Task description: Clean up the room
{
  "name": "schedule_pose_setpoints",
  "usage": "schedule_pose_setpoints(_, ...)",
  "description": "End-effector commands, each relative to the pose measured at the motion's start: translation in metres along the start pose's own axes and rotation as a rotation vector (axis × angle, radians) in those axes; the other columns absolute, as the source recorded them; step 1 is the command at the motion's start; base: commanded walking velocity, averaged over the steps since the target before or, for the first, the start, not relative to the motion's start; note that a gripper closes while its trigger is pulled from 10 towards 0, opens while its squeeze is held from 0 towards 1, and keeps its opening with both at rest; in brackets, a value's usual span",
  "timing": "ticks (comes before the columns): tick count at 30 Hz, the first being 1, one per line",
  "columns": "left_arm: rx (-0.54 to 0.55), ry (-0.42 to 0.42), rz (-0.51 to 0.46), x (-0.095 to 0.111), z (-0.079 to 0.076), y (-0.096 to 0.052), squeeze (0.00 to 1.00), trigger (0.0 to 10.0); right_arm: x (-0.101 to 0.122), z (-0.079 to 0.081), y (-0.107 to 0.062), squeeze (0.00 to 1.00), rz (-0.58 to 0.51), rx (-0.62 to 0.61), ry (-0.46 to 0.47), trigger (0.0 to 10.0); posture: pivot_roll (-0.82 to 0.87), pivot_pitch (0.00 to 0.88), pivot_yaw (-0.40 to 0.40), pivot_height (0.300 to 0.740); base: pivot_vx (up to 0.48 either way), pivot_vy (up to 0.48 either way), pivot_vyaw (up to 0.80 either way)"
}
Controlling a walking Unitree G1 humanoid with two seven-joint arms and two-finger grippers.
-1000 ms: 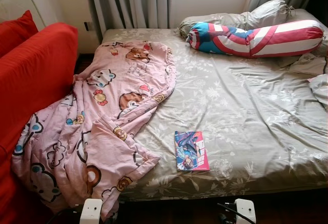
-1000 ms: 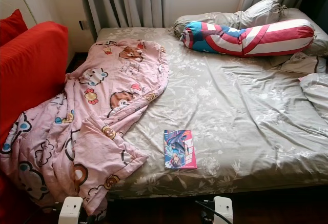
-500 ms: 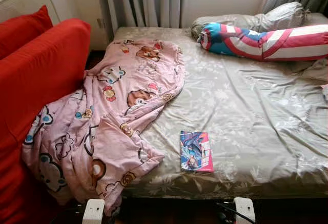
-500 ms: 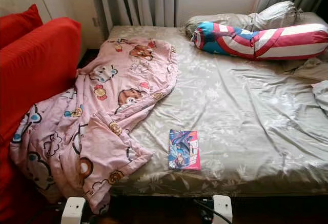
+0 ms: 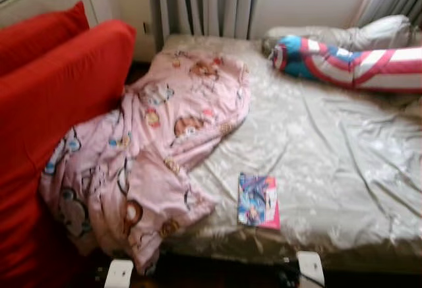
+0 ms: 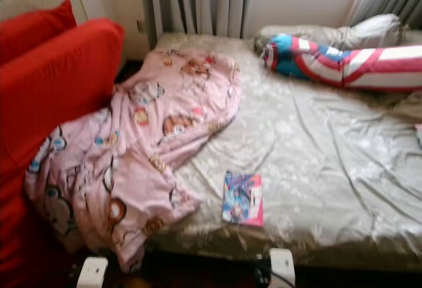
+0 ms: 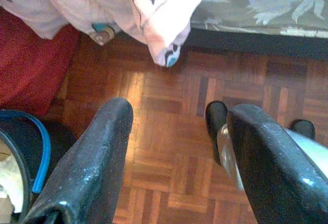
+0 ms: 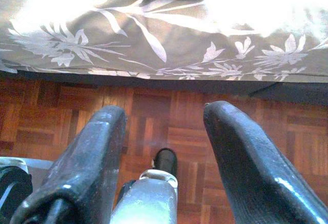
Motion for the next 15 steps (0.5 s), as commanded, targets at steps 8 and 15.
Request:
schedule_pose_setpoints(8,-0.01,0.003,0.003,0.0001,-0.003,0.0005,0.0,10.0,-0.0056,-0.0037,-0.0019,0.0,0.012,-0.009,-0.005,10.0,-0.03,0.03,-0.006,0.74,0.285,0.0,0.2)
schedule_pose_setpoints(15,-0.013,-0.002,-0.008,0.0027,-0.0044,0.001,0.0,10.0,-0.0057,-0.0036,-0.002,0.0,0.009,-0.008,0.027,10.0,-0.03,0.035,-0.008,0.74,0.293,0.0,0.34)
Point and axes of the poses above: a point about 5 cm out from each wrist's last joint towards the gripper, its own y axis pointing out of the wrist towards the gripper, its own x axis along the axis of the wrist's last joint, z = x × y, the point moved 6 cm from there along y, pointing out of the wrist towards the gripper, and after that the axes turned 6 degrees about -y, right-handed, at the moved point
